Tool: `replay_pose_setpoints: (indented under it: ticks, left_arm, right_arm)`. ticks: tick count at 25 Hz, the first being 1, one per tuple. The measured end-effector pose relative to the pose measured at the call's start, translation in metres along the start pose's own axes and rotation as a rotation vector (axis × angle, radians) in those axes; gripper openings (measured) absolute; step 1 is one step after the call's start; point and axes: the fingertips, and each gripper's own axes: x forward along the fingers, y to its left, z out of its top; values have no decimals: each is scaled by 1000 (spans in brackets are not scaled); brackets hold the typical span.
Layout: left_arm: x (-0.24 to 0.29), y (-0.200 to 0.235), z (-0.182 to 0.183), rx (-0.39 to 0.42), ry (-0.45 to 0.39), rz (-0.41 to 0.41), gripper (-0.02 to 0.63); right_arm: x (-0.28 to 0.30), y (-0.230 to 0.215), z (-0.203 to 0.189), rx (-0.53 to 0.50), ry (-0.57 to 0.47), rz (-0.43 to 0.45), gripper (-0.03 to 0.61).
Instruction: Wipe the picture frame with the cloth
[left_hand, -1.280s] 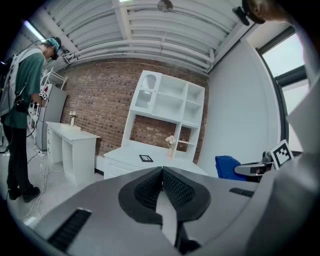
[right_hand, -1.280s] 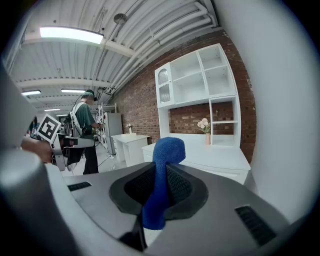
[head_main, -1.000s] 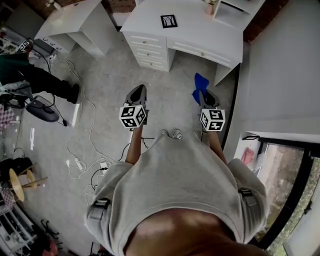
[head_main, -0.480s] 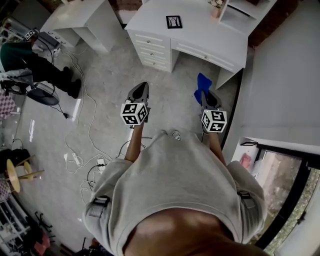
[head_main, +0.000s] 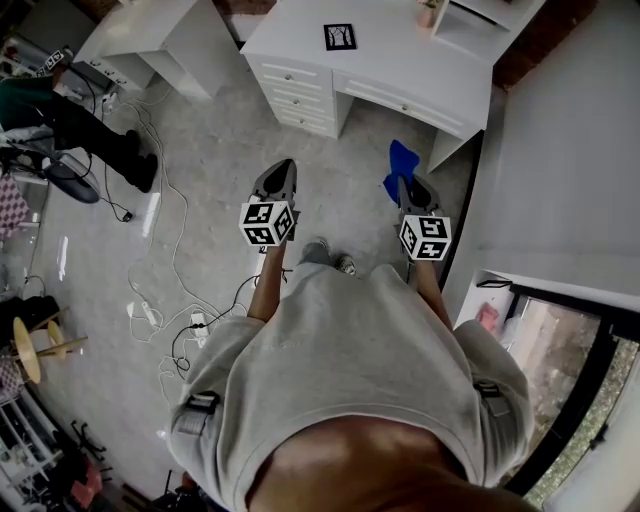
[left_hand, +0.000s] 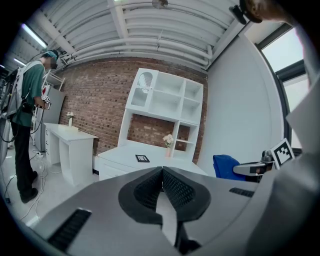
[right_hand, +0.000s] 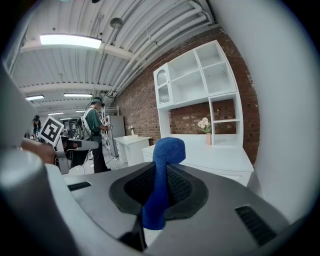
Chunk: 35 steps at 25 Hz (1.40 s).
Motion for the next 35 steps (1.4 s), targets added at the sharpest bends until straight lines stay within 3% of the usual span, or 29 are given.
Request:
replay_pose_setpoints:
  ticks: [13,24,35]
  left_arm:
    - [72,35,5,-27,-2,-19,15]
    - [174,101,52,-52,-21,-51,15]
    - [247,165,92,-54,-30,-68,17]
  right_arm:
    - [70,-18,8,-5,18,-6,61]
    - [189,-28,70,-46,9,4,61]
    - [284,-31,108,-55,8,-10,61]
